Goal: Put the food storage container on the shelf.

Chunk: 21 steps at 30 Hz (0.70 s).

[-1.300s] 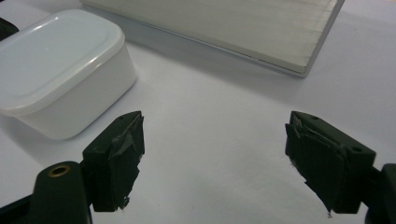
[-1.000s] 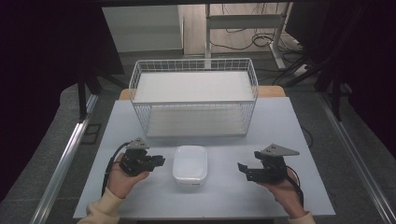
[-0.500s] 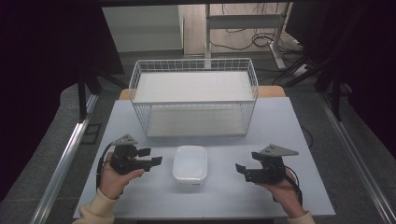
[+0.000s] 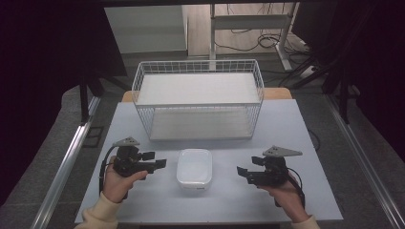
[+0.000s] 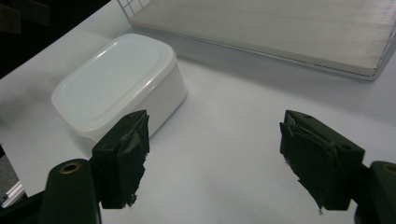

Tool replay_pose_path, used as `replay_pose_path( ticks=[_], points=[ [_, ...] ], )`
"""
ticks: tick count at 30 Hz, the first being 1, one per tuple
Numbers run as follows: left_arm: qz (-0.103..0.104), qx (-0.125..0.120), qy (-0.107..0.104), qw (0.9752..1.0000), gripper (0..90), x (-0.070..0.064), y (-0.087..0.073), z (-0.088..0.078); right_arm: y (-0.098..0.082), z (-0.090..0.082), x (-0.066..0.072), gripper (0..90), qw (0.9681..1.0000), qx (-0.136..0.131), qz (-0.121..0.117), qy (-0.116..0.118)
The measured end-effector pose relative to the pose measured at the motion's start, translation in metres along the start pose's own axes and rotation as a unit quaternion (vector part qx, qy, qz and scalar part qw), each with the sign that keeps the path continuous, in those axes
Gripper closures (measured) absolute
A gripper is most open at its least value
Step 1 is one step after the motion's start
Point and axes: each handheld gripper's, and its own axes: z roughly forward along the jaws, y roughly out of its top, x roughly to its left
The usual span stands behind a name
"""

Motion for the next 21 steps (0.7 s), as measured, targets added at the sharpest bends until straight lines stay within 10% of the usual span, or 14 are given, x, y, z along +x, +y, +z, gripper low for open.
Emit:
replay_pose_path(
  ticks=[21],
  points=[
    [-0.023, 0.024, -0.025, 0.9991, 33.4, -0.003, 0.018, 0.024, 0.039, 0.046, 0.032, 28.9, 0.9976, 0.027, 0.035, 0.053]
  ],
)
